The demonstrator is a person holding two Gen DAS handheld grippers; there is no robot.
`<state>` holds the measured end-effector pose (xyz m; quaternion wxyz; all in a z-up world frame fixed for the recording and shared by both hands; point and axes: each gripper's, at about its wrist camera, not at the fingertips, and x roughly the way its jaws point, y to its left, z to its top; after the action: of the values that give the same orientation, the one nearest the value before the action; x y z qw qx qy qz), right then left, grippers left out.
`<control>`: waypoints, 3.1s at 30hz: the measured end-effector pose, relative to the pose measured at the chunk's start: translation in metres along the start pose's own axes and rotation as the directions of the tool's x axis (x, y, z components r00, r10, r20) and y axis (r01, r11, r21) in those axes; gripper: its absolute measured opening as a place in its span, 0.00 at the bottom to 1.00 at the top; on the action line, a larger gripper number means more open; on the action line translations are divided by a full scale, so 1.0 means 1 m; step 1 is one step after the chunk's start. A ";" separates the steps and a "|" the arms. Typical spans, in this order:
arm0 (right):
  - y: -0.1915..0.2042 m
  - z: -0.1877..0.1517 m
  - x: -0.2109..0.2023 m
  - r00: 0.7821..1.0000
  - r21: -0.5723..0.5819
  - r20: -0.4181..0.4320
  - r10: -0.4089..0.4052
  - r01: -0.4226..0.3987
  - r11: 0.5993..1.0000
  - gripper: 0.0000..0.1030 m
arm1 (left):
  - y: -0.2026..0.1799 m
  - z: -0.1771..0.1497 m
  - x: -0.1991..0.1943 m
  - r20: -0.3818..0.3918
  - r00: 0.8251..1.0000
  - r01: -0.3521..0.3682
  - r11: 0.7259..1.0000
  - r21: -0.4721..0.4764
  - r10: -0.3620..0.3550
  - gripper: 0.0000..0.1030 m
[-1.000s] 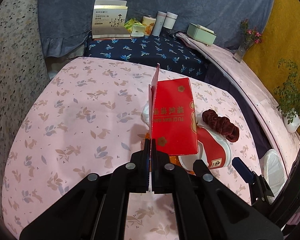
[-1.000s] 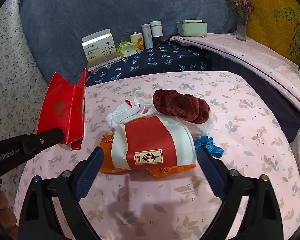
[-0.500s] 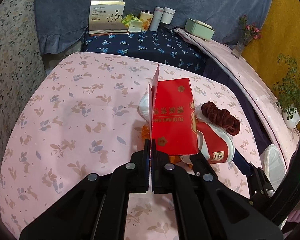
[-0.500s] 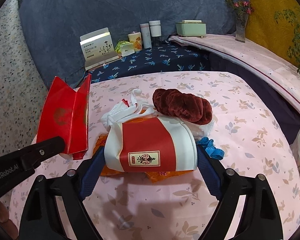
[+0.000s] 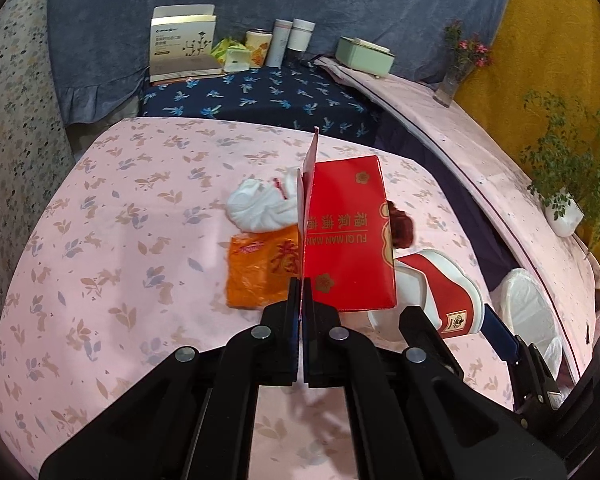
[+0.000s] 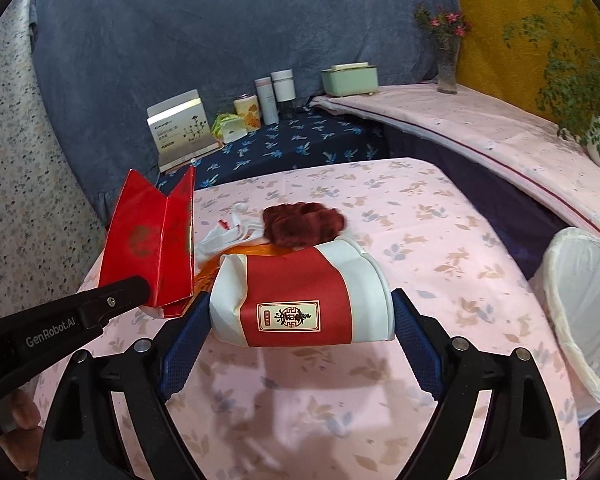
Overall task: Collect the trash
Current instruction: 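Carry the red box and paper cup over the white bin and open both tools, then move both open tools back toward the remaining items on the table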
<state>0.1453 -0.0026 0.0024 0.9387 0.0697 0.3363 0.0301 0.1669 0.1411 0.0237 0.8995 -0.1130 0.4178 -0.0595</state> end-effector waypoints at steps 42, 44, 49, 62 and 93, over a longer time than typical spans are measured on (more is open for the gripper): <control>-0.276 -0.048 -0.126 0.923 0.368 0.040 -0.383 0.343 0.864 0.82 | -0.279 -0.076 0.030 -0.180 0.955 0.288 0.882 0.372 -0.236 0.00; -0.285 -0.050 -0.127 0.919 0.377 0.037 -0.393 0.351 0.857 0.82 | -0.288 -0.079 0.036 -0.199 0.948 0.308 0.872 0.381 -0.248 0.01; -0.303 -0.051 -0.126 0.911 0.396 0.027 -0.411 0.368 0.841 0.82 | -0.307 -0.082 0.055 -0.246 0.930 0.352 0.857 0.376 -0.274 0.01; -0.313 -0.046 -0.106 0.919 0.407 0.007 -0.395 0.358 0.840 0.83 | -0.296 -0.076 0.069 -0.188 0.948 0.305 0.896 0.323 -0.255 0.53; -0.228 -0.030 -0.096 0.945 0.290 0.036 -0.324 0.300 0.909 0.83 | -0.187 -0.057 0.045 -0.090 0.984 0.171 0.967 0.191 -0.156 0.66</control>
<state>0.0545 -0.2349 0.0057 0.9251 0.1485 0.3046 -0.1712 0.1503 -0.0578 0.0020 0.8822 -0.0548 0.4322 -0.1787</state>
